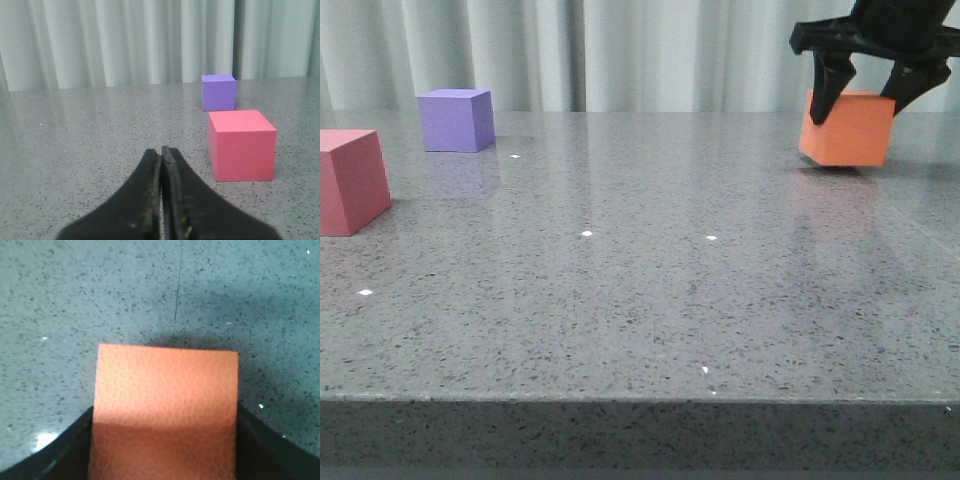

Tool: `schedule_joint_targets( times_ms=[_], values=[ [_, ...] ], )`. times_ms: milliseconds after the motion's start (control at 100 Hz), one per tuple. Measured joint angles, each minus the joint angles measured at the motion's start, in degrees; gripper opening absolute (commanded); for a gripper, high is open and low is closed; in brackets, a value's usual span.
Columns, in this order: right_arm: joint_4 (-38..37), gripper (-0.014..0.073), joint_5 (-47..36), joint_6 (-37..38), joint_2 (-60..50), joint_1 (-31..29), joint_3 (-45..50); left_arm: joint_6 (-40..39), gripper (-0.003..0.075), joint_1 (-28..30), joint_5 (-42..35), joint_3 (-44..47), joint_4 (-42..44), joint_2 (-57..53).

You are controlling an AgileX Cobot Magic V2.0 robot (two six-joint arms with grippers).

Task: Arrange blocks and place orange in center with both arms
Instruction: 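Lower the right gripper over the orange cube and close on it, then carry the orange cube toward the table center and set it down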

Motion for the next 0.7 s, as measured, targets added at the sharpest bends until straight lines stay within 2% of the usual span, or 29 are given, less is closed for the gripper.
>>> schedule_joint_targets(
  times_ms=[100, 230, 500, 700],
  values=[
    [0.2, 0.0362, 2.1, 1.0, -1.0, 1.6, -1.8, 0.0, -0.002, 0.0, 0.0, 0.0, 0.0, 0.0],
    [-0.8, 0.0362, 3.8, 5.3, -2.7, 6.9, -3.9, 0.0, -0.002, 0.0, 0.0, 0.0, 0.0, 0.0],
    [-11.0, 0.0362, 3.9, 22.5, -0.3, 20.4, -5.9, 0.0, -0.002, 0.0, 0.0, 0.0, 0.0, 0.0],
    [-15.1, 0.0362, 3.6, 30.6, 4.1, 26.1, -10.5, 0.0, -0.002, 0.0, 0.0, 0.0, 0.0, 0.0]
  ],
)
